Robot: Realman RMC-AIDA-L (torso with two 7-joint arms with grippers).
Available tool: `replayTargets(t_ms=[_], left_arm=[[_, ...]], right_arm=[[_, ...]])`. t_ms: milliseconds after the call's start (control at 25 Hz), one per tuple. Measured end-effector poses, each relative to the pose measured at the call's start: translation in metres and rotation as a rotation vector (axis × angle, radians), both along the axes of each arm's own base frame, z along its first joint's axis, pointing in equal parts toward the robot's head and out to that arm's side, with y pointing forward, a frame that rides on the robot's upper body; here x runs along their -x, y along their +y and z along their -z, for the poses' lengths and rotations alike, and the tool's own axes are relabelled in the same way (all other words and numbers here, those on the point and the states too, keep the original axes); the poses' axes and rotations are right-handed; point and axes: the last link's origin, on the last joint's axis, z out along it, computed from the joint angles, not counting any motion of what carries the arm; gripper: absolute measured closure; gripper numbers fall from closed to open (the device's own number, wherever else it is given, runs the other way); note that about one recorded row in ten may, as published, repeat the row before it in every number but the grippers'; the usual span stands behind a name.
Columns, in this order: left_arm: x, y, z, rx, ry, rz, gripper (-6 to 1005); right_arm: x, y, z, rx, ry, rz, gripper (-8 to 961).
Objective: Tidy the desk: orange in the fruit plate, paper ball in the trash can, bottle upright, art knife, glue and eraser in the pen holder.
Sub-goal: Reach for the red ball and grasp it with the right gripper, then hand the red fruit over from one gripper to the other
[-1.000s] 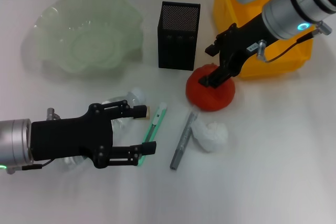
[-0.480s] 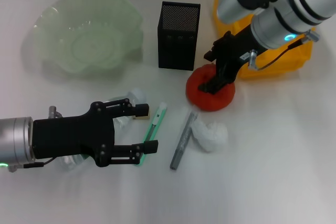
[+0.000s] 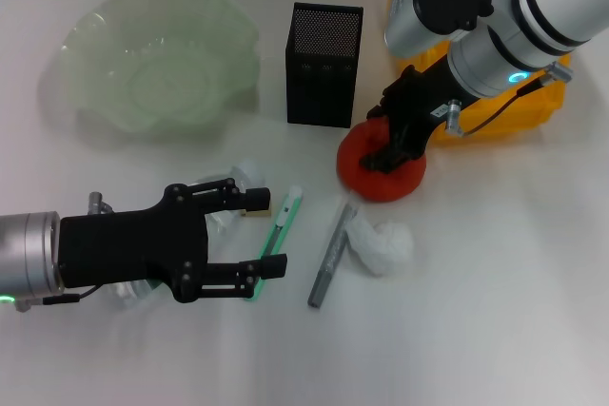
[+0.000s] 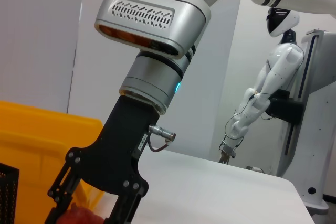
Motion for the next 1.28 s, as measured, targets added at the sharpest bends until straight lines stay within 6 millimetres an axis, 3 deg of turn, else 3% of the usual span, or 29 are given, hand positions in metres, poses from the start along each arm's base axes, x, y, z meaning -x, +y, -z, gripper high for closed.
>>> replayTargets(t_ms=[160,520,720,920,1280], left_arm=[[0.000,0.000,0.000,-0.001,0.000,0.001,225],[0.000,0.000,-0.001,-0.004,0.000,0.000,227],[0.000,0.000,-0.001,-0.008,-0.004,-0.002,228],[0.001,0.000,-0.002,-0.010,-0.003,-0.003,229],[0.002,0.001,-0.002,-0.016,-0.002,-0.012,231]], right_arm=[[0.000,-0.001,0.000,0.004,-0.001,-0.001,230],[-0.001,-0.001,-0.001,0.004,0.003,0.003,674],[-0.001,-0.001,-0.001,0.003,0.007,0.004,770],[0.001,-0.003,-0.008,-0.001,0.029,0.000,782],[0.003,-0.017,-0.039,-0.002,0.170,-0.006,798]])
